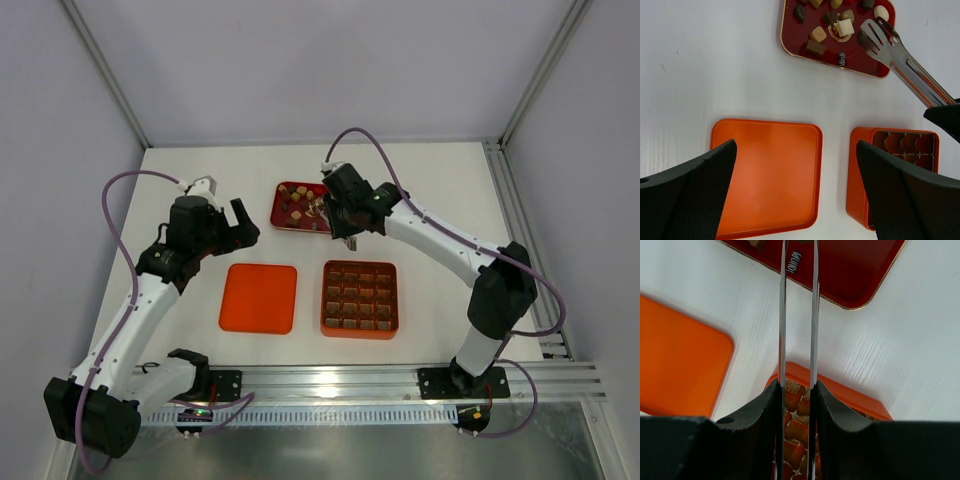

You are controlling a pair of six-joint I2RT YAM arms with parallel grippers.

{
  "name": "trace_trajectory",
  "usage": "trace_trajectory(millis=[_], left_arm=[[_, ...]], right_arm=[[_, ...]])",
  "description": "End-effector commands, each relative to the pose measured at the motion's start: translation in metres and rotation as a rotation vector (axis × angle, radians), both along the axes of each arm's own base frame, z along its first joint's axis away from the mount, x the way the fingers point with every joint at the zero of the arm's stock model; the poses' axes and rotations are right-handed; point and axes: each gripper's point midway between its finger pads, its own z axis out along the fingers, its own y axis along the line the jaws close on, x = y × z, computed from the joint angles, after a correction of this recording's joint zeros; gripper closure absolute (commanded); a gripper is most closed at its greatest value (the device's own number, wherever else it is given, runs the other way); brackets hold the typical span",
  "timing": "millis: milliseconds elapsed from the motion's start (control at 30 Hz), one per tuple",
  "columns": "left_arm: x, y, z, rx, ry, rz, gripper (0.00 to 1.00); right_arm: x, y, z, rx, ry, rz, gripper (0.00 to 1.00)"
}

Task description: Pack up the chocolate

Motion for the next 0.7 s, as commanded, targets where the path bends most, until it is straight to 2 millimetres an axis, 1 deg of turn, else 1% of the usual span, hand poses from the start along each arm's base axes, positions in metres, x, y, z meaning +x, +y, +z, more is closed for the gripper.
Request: trace_trajectory(millis=[0,33,67,100,133,167,267,300,367,400,467,667], left_arm=[[0.003,0.002,0.005,0.008,-0.027,-0.001,0.00],[0.002,0.002,0.005,0.008,-0.027,-0.001,0.00],[0.002,0.002,0.005,0.010,-0.029,-0.001,0.00],[0.002,0.002,0.005,0.010,-0.028,-0.001,0.00],[0.002,0.002,0.005,0.011,-0.028,0.000,0.00],[0.003,0.003,0.005,0.013,-0.029,0.001,0.00],[0.003,0.003,0.005,0.014,-0.027,0.001,0.00],[0.003,0.003,0.005,0.016,-0.028,0.001,0.00],[0.003,0.003,0.004,0.014,-0.026,0.001,0.00],[0.003,0.002,0.004,0.016,-0.026,-0.001,0.00],[0.003,0.003,0.004,0.017,-0.027,0.000,0.00],[0.003,0.002,0.003,0.017,-0.020,0.000,0.00]], right_arm=[[-0.008,-0.008,0.040,0.072,-0.069,-0.003,0.68],[-0.013,-0.009,0.036,0.076,-0.054,0.003,0.68],[-0.018,-0.011,0.042,0.091,-0.055,0.008,0.68],[-0.021,-0.012,0.043,0.098,-0.051,0.013,0.68],[-0.027,-0.013,0.039,0.102,-0.034,0.018,0.68],[-0.031,-0.015,0.046,0.121,-0.042,0.018,0.68],[-0.044,-0.021,0.045,0.136,-0.018,0.024,0.68],[-0.049,-0.023,0.051,0.153,-0.025,0.028,0.68],[-0.057,-0.027,0.048,0.155,-0.004,0.034,0.68],[-0.063,-0.030,0.052,0.163,-0.007,0.038,0.68],[-0.072,-0.035,0.049,0.160,0.011,0.044,0.68],[-0.098,-0.050,0.054,0.191,0.032,0.052,0.68]])
